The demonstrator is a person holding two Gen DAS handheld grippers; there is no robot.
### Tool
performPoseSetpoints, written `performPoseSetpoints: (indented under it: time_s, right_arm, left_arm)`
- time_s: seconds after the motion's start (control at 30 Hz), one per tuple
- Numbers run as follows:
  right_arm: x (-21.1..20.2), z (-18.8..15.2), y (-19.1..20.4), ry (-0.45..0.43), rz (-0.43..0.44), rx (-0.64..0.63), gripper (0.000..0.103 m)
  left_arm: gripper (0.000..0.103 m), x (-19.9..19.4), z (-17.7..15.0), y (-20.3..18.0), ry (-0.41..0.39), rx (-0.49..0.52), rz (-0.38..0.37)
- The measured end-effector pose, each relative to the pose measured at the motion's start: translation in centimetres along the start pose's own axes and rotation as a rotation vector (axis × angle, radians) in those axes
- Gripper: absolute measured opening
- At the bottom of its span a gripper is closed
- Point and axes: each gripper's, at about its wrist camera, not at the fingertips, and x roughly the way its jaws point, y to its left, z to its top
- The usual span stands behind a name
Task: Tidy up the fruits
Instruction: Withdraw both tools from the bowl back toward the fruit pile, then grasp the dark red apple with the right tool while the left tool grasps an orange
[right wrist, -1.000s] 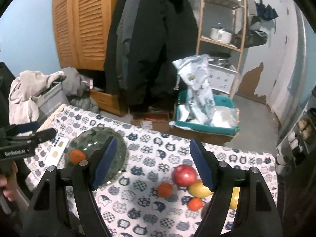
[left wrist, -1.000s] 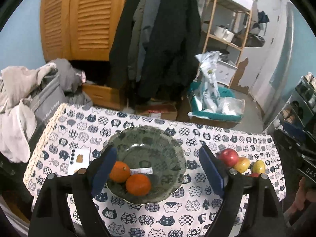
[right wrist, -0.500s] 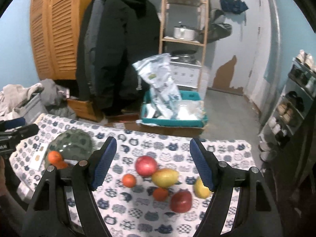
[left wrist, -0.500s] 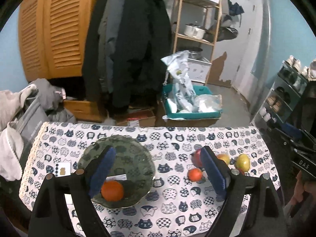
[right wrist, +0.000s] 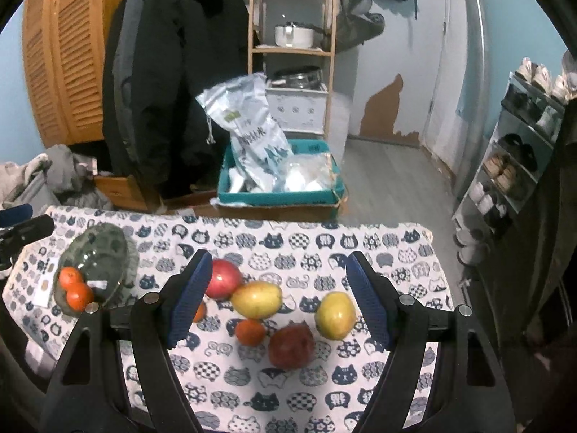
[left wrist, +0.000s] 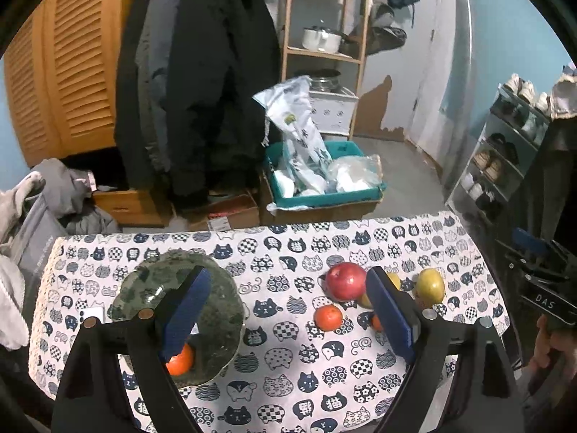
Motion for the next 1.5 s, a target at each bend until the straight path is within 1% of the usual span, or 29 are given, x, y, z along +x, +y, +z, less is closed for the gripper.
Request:
performPoseSetpoints:
  time_s: [0.17,0.4,0.6,0.73,0.97,1.13,1.4,1.43,1.5]
  right_arm:
    - [1.7,-0.9,-0.7,0.057,-0.006,0.0,0.077]
    - [5.6,-2.8,-1.4,0.167,-0.021,0.007,0.077]
    - [10.2,-5.9,-2.2,0.321,0.004,0.041,0.077]
    - [12.7,-7.8,-2.6,0.391,-0.006,0.056,0.077]
    - [15.1,-9.6,-2.9,0.467,0.017,0.08,0.077]
    - [16.3,-10.6,-2.2,0.509,0.027,0.057,0.077]
    - [18.8,-12.3,-1.9,0.566,0.007,0.032,0.077]
    - [19.0,-12.5,-1.9,0.569,0.01,0.036,0.076]
    - [19.2,-12.6,-1.9,0.567,0.025,0.045,0.07]
  left_arm:
    - [0.089,2.1,-0.5,-1.0,0.042,0.022,0.006]
    - [0.089,6.3,-2.3,-1.9,0.145,0.047,0.011]
    - [0.089,10.1,-3.9,-2.5,0.231,0.049,0.011]
    - [0.089,12.1,-4.9,-2.9,0.268,0.052,0.014]
    - [0.089,15.1,-6.5,-3.1,0.332,0.055,0.014]
    - [0.089,16.5,-7.3,-3.2,0.374,0.06,0.021]
    - [0.089,18.6,-8.2,-3.7,0.414,0.065,0.008]
    - [0.089,18.8,-8.2,-3.8,0.417,0.066,0.006]
    - [0.089,19.3,-8.4,-4.1,0.424,0.075,0.002]
